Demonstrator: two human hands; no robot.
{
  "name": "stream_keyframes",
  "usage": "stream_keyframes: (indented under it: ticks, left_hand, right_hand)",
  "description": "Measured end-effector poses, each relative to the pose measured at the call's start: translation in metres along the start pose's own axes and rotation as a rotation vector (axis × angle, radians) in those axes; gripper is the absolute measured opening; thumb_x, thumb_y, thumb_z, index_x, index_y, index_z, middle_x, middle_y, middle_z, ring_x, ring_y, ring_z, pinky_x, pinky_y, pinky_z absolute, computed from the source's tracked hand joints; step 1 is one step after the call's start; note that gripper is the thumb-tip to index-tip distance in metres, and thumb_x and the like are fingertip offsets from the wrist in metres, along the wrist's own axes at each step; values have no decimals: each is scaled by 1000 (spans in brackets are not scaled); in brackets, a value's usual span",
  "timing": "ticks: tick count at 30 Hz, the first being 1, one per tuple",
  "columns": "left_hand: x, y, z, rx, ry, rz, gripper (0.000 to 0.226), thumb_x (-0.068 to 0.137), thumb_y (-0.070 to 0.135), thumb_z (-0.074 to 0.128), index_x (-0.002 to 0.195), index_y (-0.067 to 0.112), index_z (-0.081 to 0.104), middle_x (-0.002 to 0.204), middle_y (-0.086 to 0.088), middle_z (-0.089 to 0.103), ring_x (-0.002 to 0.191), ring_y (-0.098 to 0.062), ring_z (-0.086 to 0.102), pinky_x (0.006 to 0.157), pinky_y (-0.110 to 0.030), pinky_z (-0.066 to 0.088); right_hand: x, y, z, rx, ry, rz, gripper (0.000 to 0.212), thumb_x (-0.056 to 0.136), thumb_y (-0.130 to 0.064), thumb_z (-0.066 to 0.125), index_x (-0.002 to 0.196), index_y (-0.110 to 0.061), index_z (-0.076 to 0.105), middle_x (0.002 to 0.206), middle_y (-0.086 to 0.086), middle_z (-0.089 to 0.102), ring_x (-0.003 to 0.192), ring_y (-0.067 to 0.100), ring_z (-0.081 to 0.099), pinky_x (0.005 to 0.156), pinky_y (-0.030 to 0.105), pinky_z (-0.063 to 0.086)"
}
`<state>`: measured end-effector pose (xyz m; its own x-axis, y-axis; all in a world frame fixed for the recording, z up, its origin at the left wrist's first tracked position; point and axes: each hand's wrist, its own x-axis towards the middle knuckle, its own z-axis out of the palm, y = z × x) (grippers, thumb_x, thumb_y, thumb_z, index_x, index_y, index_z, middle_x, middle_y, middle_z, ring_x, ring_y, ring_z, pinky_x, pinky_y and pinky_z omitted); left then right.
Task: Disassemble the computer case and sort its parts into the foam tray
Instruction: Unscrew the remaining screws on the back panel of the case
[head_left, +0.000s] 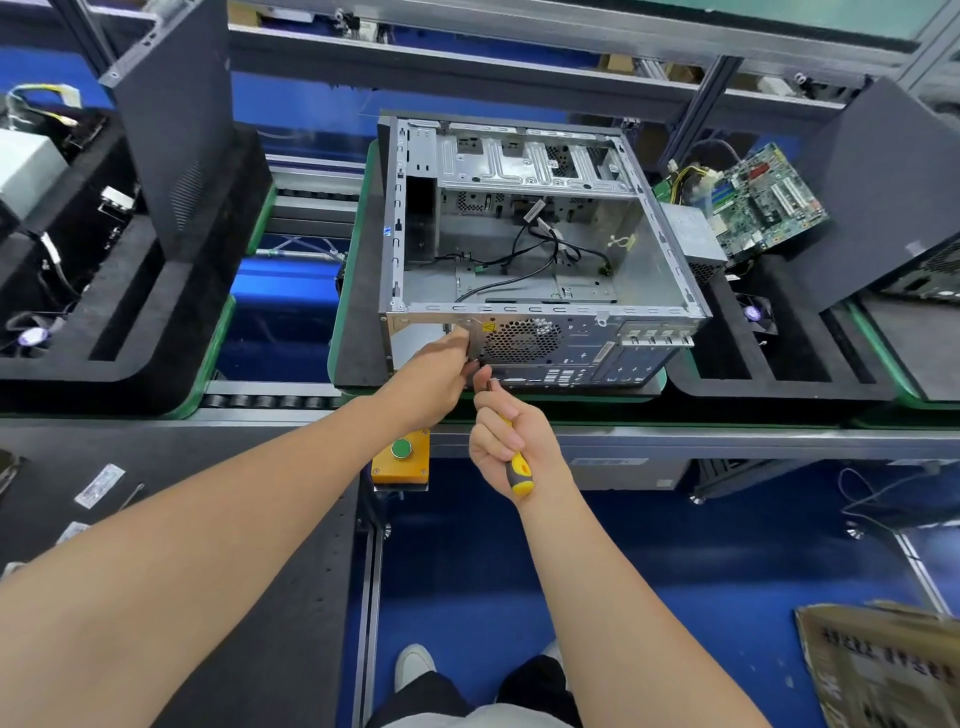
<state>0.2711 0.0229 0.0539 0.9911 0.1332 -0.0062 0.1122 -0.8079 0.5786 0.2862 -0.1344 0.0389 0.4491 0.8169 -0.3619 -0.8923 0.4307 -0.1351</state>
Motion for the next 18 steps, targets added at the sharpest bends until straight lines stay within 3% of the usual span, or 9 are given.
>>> stream_keyframes:
  ticks: [2, 5, 9, 11, 13, 16, 18]
  left_hand:
    - [1, -1, 0, 16, 0, 2, 12, 105, 13, 48, 103, 17, 38, 86, 10, 45, 76, -6, 47, 69, -28, 33]
    - [2, -3, -2, 65, -20, 23, 9, 102, 4, 47, 110, 7, 44, 98, -9, 58, 90, -27, 57, 71, -32, 39]
    - [3, -4, -1, 75, -28, 8, 28, 100, 1, 47, 128, -1, 43, 113, -18, 60, 92, -25, 53, 74, -30, 38]
    - [3, -5, 0, 58, -28, 10, 20, 99, 0, 49, 115, 9, 43, 108, -14, 59, 90, -23, 53, 73, -30, 41]
    - [3, -4, -1, 39, -30, -1, 22, 98, -2, 50, 109, 15, 40, 106, -11, 59, 94, -25, 58, 76, -34, 47]
    - [2, -2, -2, 35, -47, -30, 25, 96, -4, 49, 109, 14, 39, 107, -10, 59, 100, -27, 62, 83, -42, 54]
    - [2, -1, -1, 35, -43, -41, 24, 96, -5, 50, 109, 12, 40, 107, -10, 60, 101, -28, 62, 83, -43, 54]
  right_hand:
    - [1, -2, 4, -151, 83, -29, 28, 113, -21, 40, 107, -7, 63, 55, -5, 43, 29, 8, 34, 28, 22, 28]
    - [2, -4, 12, -545, 270, -122, 25, 114, -23, 41, 109, -6, 58, 56, -1, 44, 31, 11, 34, 31, 21, 28]
    - [-2, -2, 19, -1380, 498, -348, 25, 111, -23, 43, 104, -10, 63, 59, 3, 56, 38, 22, 48, 39, 29, 39]
    - [-2, 1, 21, -1781, 619, -493, 22, 109, -25, 46, 97, -16, 62, 70, 3, 63, 56, 24, 58, 51, 32, 44]
    - [0, 7, 20, -2084, 742, -559, 18, 110, -29, 46, 101, -19, 57, 80, 1, 59, 72, 26, 54, 61, 34, 38]
    - [5, 18, 15, -2225, 894, -626, 14, 111, -30, 46, 105, -21, 56, 74, -4, 47, 69, 25, 48, 59, 35, 33]
    - [7, 18, 13, -2133, 901, -644, 16, 110, -30, 49, 102, -21, 59, 79, -1, 57, 73, 26, 54, 61, 36, 38]
